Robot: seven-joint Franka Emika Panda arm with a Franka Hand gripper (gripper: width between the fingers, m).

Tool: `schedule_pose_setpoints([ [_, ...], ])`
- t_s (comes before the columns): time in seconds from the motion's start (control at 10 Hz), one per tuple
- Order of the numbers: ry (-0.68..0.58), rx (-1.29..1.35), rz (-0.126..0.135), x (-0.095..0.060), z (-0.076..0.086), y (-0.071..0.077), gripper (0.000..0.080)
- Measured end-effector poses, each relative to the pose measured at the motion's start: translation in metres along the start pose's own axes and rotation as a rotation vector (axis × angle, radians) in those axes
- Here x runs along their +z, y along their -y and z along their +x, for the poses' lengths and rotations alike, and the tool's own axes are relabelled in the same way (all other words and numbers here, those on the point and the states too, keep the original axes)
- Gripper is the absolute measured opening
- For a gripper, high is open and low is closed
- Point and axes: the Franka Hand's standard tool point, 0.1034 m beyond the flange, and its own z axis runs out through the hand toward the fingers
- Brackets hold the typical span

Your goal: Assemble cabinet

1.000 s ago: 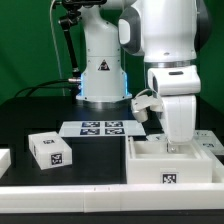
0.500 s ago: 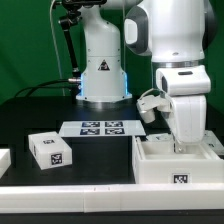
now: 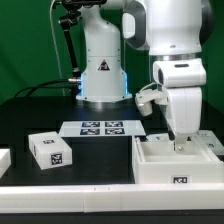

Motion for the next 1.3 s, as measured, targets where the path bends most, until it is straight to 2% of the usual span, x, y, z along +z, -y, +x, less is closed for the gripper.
schedule_pose_setpoints([
  [0.1,0.001,0.017,-0.009,-0.009,0.001,0.006,0.0751],
  [0.2,-0.001,0.036,-0.022,-0.019,0.002,0.012,0.0751],
  [0.3,-0.002,0.051,-0.030,-0.027,0.002,0.021,0.0784],
  [0.5,-0.008,0.082,-0.041,-0.032,0.004,0.039,0.0796],
  [0.6,-0.027,0.147,-0.057,-0.031,0.013,0.049,0.0796],
  [0.7,-0.041,0.203,-0.057,-0.028,0.027,0.059,0.0796],
  [0.8,-0.048,0.211,-0.059,-0.029,0.041,0.058,0.0796],
  [0.9,-0.051,0.203,-0.053,-0.024,0.048,0.058,0.0796],
  [1.0,-0.052,0.204,-0.048,-0.020,0.050,0.057,0.0796],
  [1.3,-0.051,0.207,-0.048,-0.020,0.048,0.056,0.0796],
])
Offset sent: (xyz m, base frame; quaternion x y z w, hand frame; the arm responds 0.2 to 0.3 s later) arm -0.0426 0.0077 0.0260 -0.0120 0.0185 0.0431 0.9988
